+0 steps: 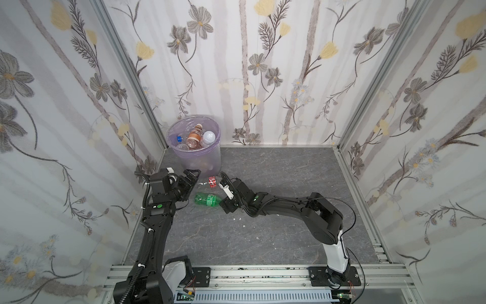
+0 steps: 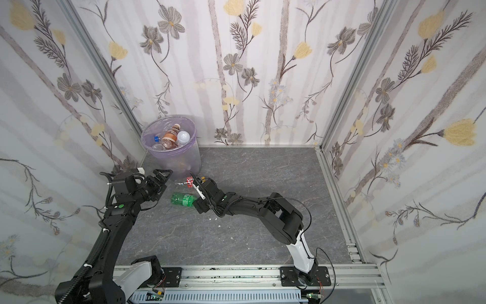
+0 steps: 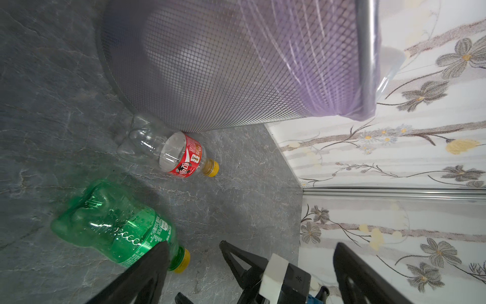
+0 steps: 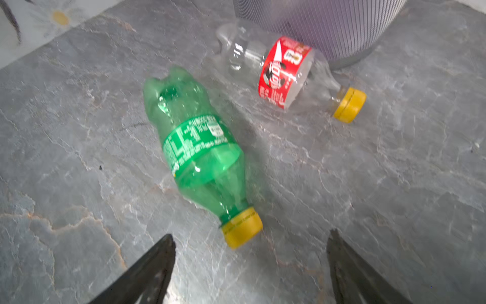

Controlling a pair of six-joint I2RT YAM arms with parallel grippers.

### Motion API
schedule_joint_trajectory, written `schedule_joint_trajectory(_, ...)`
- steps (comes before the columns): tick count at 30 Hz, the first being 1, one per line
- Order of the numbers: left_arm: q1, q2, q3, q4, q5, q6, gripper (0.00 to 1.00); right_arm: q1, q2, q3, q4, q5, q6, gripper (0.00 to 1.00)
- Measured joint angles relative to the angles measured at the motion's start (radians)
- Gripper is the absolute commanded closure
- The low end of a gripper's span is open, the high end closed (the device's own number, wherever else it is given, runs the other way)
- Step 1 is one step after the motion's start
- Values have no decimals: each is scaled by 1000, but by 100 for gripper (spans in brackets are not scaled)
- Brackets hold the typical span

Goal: Throw the plastic bottles in the bin
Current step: 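Close the right gripper around the Sprite bottle's body near its cap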

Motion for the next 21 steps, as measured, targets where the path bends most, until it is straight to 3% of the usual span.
schedule_joint_trajectory(21,26,51,-100,20,47,-26,0,21,194,194,0,-116,-6,19)
